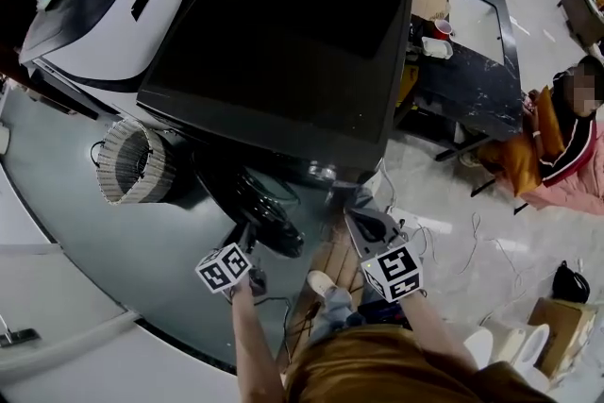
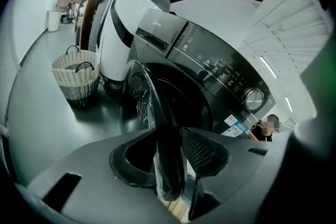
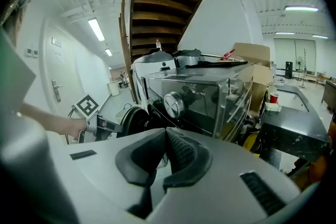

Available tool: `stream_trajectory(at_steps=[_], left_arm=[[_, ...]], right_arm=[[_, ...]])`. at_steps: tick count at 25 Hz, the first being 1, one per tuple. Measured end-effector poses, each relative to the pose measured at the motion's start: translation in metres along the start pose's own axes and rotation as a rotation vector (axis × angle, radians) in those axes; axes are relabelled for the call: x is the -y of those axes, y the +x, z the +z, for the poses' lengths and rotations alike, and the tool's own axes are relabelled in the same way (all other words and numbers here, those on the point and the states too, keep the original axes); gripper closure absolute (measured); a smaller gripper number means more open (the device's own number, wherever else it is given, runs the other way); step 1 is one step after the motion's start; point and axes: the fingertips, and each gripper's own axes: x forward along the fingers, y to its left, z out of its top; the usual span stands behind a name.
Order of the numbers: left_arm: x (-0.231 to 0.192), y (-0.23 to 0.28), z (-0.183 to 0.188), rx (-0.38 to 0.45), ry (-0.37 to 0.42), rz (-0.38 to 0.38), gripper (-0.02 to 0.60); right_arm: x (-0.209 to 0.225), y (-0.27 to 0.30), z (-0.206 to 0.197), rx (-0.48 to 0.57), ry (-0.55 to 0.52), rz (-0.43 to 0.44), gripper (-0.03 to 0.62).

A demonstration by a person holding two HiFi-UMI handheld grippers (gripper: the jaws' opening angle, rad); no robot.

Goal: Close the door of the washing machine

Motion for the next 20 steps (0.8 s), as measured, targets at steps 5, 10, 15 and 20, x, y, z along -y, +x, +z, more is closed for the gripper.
stream_trajectory(at_steps=[5, 10, 15, 20], left_arm=[[0.013, 0.010, 0.001, -0.007, -0.022, -0.032, 0.408], [0.026, 0.019, 0.008, -0.006, -0.084, -0.078, 0.408], [0.043, 0.035, 0.014, -0.011, -0.085, -0.114, 0.408], [0.058, 0.049, 0.021, -0.007, -0.087, -0.145, 0.405]], right_arm=[[0.009, -0.005, 0.003, 0.008, -0.001, -0.021, 0.582], [0.010, -0.001, 0.014, 0.049, 0.006, 0.007, 0.582], [0.018, 0.002, 0.013, 0.040, 0.004, 0.006, 0.582], [0.024, 0.004, 0.011, 0.037, 0.004, 0.005, 0.582]])
